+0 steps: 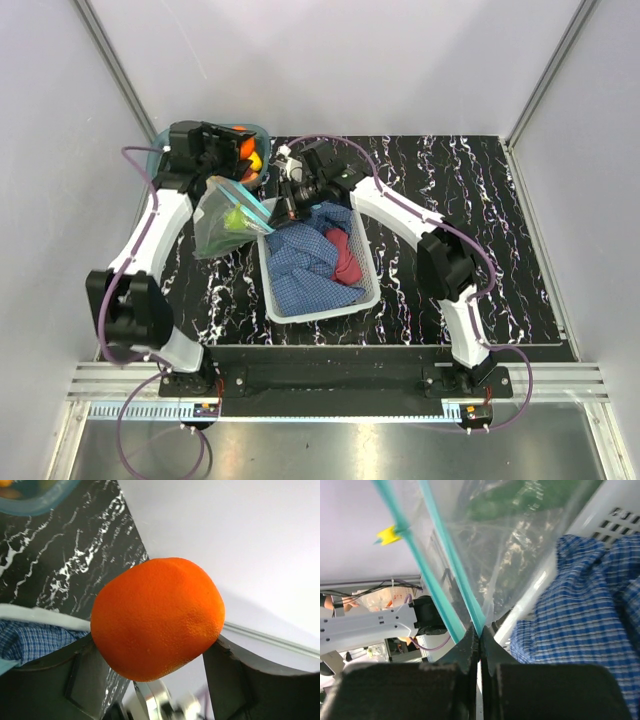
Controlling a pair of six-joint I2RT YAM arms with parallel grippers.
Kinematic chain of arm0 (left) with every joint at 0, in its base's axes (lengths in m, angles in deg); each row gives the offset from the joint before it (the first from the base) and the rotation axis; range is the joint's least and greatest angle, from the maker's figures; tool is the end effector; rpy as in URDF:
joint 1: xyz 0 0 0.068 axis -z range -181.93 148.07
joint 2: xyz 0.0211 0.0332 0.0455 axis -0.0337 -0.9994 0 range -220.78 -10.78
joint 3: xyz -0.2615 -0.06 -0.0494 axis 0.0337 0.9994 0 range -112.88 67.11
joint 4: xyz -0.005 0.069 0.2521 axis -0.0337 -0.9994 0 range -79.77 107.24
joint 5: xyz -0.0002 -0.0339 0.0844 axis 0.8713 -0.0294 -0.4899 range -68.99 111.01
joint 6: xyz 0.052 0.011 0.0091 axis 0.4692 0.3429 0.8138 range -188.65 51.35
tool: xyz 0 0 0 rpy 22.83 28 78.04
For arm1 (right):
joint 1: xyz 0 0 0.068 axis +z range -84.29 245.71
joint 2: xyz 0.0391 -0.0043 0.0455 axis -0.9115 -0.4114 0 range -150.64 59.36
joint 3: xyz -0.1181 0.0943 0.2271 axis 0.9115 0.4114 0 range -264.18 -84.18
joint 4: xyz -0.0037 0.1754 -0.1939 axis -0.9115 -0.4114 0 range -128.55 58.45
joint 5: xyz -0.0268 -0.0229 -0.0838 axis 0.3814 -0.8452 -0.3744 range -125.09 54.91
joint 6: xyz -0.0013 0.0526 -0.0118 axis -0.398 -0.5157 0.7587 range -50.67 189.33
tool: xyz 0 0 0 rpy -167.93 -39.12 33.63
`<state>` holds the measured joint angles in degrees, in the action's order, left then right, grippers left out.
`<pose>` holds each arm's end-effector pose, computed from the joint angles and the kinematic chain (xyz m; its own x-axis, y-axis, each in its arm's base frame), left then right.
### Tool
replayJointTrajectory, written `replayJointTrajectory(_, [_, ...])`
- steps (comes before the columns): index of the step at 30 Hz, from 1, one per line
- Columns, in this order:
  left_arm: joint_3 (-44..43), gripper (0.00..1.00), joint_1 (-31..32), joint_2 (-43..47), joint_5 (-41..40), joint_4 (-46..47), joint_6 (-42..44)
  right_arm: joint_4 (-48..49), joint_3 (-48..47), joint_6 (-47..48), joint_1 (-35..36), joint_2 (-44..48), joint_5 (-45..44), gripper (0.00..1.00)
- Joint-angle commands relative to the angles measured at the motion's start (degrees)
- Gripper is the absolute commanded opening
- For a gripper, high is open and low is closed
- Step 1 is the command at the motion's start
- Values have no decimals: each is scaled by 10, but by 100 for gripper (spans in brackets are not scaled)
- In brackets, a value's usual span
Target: Open the zip-top bag and remove the fake food
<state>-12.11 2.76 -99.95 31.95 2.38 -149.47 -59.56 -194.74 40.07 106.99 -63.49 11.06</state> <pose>0.3649 -0.0367 0.3486 -0.3155 -0.9466 -0.0663 -0.3724 0.1878 -0.9089 0.3518 0.3429 0.2779 -0.8494 -0.2952 -0.4374 -0.5218 0.3462 0.7797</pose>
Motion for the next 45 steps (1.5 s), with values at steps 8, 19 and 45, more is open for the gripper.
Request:
replayJointTrajectory(8, [194,0,-42,308,131,32,-111,-108,-70,15,-24,-38,22,0])
replayJointTrajectory(19, [289,0,25,435,117,68,-236,-137,-147,7,29,-50,19,0])
replayJointTrajectory(45, [-203,6,-79,-182,-44,-60,25,-50,90,15,32,74,33,0])
